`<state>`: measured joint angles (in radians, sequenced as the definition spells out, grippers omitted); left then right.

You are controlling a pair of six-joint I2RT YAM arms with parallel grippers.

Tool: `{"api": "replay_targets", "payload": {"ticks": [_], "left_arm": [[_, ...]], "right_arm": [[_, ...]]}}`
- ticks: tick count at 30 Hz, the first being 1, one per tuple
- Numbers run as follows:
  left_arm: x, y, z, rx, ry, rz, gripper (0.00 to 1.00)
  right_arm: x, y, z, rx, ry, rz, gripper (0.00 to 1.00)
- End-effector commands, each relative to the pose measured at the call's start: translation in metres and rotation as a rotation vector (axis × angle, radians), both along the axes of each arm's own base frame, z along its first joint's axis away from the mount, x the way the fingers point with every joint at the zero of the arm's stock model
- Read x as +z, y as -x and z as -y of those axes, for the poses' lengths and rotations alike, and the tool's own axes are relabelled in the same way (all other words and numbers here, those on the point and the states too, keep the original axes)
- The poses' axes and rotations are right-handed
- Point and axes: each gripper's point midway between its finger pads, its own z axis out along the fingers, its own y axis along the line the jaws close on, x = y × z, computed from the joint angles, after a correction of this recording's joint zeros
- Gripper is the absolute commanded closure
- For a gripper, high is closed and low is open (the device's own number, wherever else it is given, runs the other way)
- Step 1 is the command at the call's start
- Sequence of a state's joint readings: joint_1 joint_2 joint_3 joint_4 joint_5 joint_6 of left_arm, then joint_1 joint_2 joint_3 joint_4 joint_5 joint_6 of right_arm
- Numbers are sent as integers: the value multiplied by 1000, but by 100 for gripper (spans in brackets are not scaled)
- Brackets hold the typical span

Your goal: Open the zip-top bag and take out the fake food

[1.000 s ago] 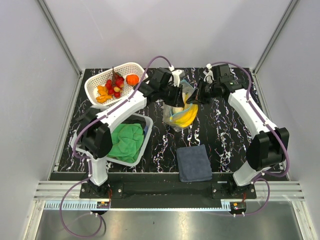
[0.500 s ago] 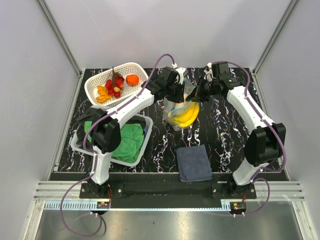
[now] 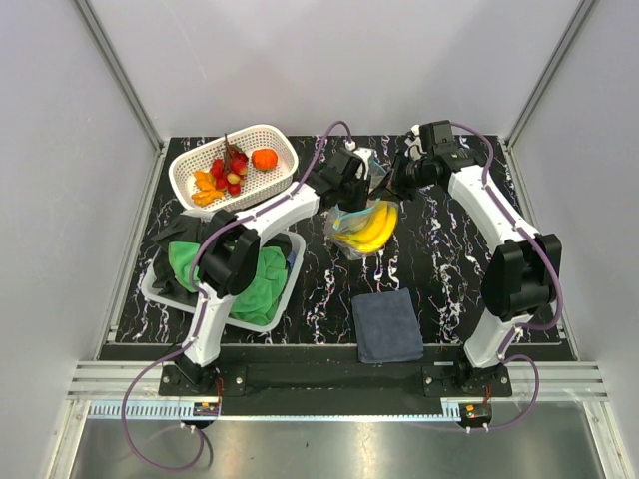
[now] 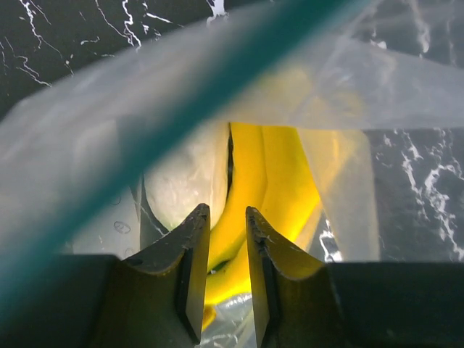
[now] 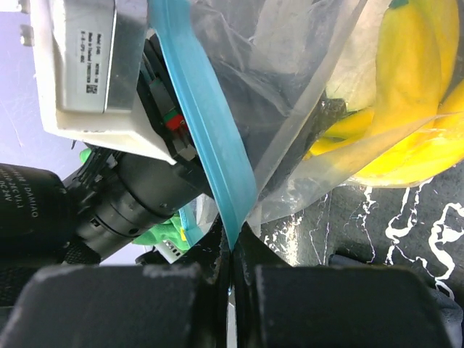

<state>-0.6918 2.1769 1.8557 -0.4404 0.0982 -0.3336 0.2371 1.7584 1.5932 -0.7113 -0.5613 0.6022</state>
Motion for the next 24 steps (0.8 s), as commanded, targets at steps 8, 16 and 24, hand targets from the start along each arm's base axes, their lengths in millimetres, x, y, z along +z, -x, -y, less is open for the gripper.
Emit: {"api": "replay_targets", "payload": {"ticks": [8, 16, 24], "left_arm": [[-22, -35, -1, 82, -34, 122, 55], [-50, -39, -8, 96, -98, 96, 45], [-81, -31, -4, 54, -109, 24, 35]], "right_arm": [[-4, -4, 3, 13, 0, -1, 100], [-9, -5, 5, 11, 4, -7, 100], [-19, -2, 6, 12, -1, -30, 100]]}}
